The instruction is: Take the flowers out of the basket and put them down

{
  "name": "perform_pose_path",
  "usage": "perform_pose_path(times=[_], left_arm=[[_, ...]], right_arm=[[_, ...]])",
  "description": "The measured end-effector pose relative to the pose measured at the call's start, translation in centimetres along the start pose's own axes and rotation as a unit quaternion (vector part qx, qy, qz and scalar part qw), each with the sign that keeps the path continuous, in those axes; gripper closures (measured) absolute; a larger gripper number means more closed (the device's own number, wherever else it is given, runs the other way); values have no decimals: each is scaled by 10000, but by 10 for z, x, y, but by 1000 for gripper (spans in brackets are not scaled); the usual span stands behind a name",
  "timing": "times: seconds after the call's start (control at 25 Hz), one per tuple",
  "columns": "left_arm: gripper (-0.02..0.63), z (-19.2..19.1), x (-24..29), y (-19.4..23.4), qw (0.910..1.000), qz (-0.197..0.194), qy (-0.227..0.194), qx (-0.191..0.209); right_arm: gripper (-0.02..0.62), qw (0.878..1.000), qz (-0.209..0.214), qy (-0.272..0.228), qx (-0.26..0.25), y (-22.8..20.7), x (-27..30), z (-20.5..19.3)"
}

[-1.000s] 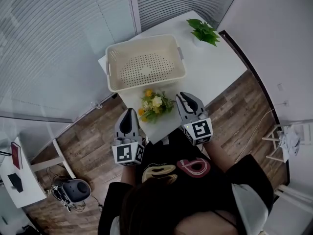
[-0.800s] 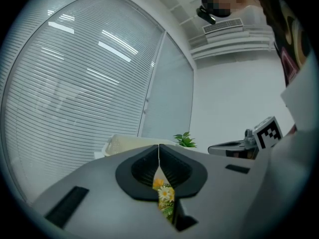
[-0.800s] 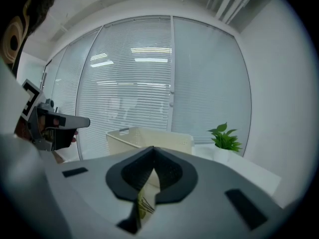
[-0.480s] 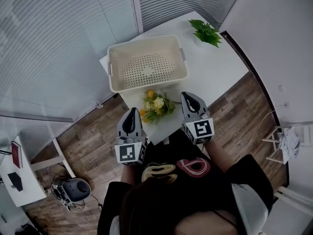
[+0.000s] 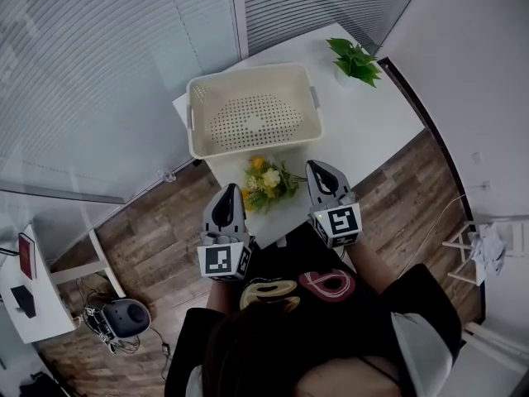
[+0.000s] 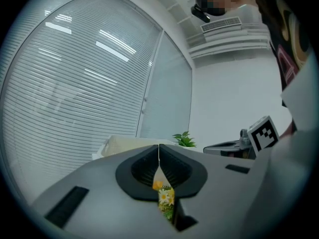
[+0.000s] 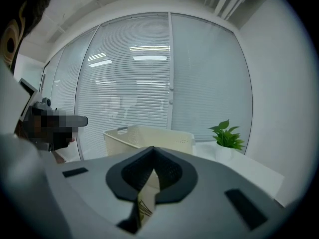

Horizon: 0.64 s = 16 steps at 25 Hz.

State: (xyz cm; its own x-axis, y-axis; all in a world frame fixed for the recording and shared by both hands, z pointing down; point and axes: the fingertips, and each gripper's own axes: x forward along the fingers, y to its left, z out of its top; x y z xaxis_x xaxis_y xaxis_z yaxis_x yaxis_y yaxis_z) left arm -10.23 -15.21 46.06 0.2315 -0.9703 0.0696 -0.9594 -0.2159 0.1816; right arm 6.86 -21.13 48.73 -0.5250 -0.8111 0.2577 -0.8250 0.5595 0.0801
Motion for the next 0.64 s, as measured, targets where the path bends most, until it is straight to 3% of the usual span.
perform_pose_path(times=[0.32,0.64], left_arm=[[588,-5,8,-5,10000,-51,73,-6],[588,-7,17,-9,9999,-78,106,-10]], right_arm=[[586,9993,-21,-48,-383,-2,1,8],[586,9995,-15,-2,-331,-10,4,3]])
